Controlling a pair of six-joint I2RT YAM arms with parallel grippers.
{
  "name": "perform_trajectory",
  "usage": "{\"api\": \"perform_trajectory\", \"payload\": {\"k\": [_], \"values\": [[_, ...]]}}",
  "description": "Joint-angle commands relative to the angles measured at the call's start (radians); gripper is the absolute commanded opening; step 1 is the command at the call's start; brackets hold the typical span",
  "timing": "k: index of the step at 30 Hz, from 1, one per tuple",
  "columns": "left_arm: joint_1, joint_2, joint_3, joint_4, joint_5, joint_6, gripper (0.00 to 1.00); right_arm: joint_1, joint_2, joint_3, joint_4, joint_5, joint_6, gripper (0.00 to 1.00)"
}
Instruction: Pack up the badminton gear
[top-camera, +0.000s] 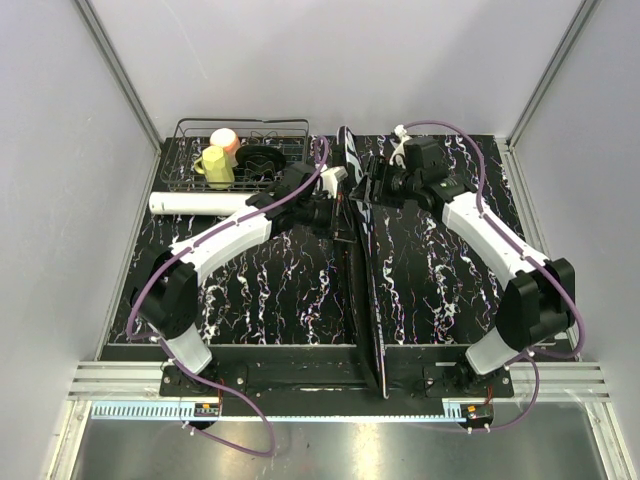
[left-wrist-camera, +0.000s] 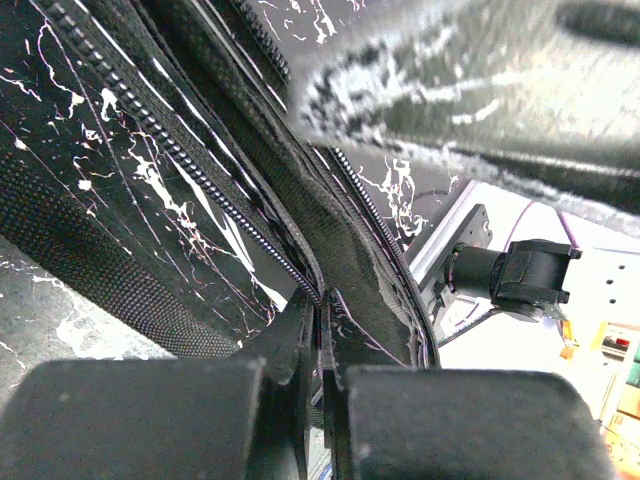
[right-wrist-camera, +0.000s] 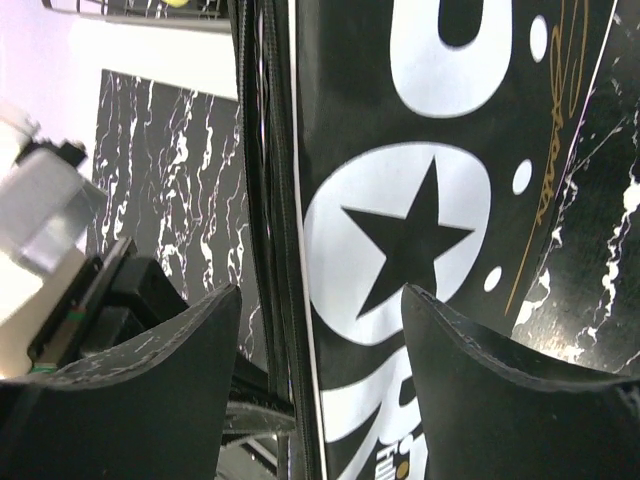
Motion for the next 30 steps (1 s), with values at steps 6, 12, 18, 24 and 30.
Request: {"api": "perform_trajectory", "payload": {"k": [6, 12, 18, 24, 30], "values": [[-0.015, -0.056, 0.088, 0.047, 0.009, 0.002, 0.00, 0.052, 0.086, 0.114, -0.028, 0.080, 0.002, 0.75], [-0.020, -0.075, 0.089, 0.033, -0.014, 0.011, 0.00, 0.060, 0.120, 0.128, -0.042, 0.145, 0.045, 0.54], [-0.023, -0.122, 0.056, 0.018, -0.076, 0.018, 0.00, 0.060, 0.085, 0.084, 0.016, 0.163, 0.190, 0.10], [-0.029, -0.197, -0.058, 0.074, -0.100, -0.003, 0.41, 0.058, 0.033, 0.010, 0.105, 0.202, 0.330, 0.00], [-0.091, -0.225, -0.101, 0.039, -0.161, 0.044, 0.75, 0.054, 0.000, -0.053, 0.185, 0.200, 0.445, 0.00]]}}
